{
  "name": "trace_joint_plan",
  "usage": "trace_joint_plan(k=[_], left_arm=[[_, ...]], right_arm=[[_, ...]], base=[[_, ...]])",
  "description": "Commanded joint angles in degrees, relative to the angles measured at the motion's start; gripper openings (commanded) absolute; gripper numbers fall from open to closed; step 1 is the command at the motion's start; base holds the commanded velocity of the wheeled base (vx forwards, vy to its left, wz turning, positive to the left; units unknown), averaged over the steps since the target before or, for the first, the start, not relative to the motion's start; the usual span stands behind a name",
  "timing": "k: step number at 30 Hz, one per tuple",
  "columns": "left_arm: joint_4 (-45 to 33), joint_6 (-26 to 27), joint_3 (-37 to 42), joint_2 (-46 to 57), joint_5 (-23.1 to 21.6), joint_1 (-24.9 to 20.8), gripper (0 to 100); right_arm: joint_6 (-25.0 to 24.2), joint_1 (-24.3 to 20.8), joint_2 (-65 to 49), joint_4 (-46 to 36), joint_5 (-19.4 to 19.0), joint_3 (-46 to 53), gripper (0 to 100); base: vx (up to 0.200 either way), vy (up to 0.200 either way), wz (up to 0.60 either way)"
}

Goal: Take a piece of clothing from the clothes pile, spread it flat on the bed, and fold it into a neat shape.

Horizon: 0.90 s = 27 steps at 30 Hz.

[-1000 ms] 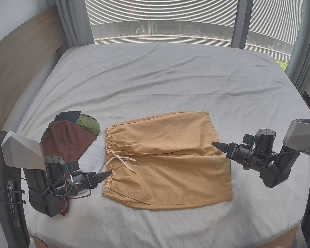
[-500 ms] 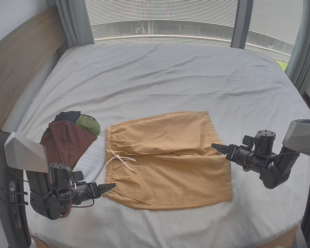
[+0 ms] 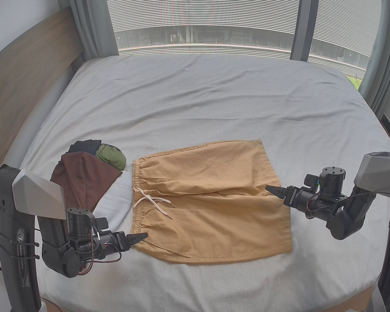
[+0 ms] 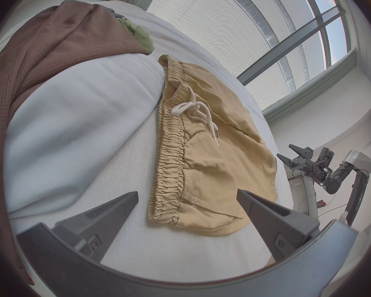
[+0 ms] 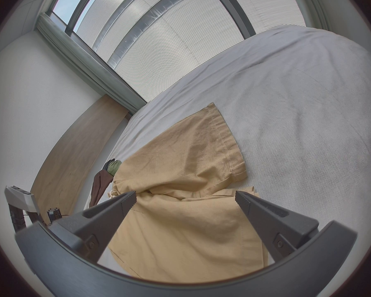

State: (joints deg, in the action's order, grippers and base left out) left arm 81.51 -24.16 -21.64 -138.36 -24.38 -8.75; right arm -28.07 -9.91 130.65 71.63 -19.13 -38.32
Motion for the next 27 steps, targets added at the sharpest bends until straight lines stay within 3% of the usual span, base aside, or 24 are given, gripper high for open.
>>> trace_joint_plan(k=[1,22,23,27], left_arm=[[0.06,-0.01,-0.07,-1.12,0.04,-0.30,100],[5.94,-0.89,-0.60,-5.16,2.06,-2.15,100],[5.94,-0.89,-0.69,-5.16,2.06,-2.15,0],[5.86,-0.89,-0.60,-5.07,1.97,-2.06,0]], right_arm=[[0.04,-0.11,0.57,0.09,-0.03,0.17,100],[-0.05,-0.20,0.66,0.09,-0.03,0.26,100],[0.04,-0.20,0.66,0.09,-0.03,0.26,100],[0.04,-0.20,1.01,0.09,-0.03,0.26,100]], base=[[0.000,0.000,0.00],[0.000,0.000,0.00],[0.000,0.000,0.00],[0.000,0.000,0.00]])
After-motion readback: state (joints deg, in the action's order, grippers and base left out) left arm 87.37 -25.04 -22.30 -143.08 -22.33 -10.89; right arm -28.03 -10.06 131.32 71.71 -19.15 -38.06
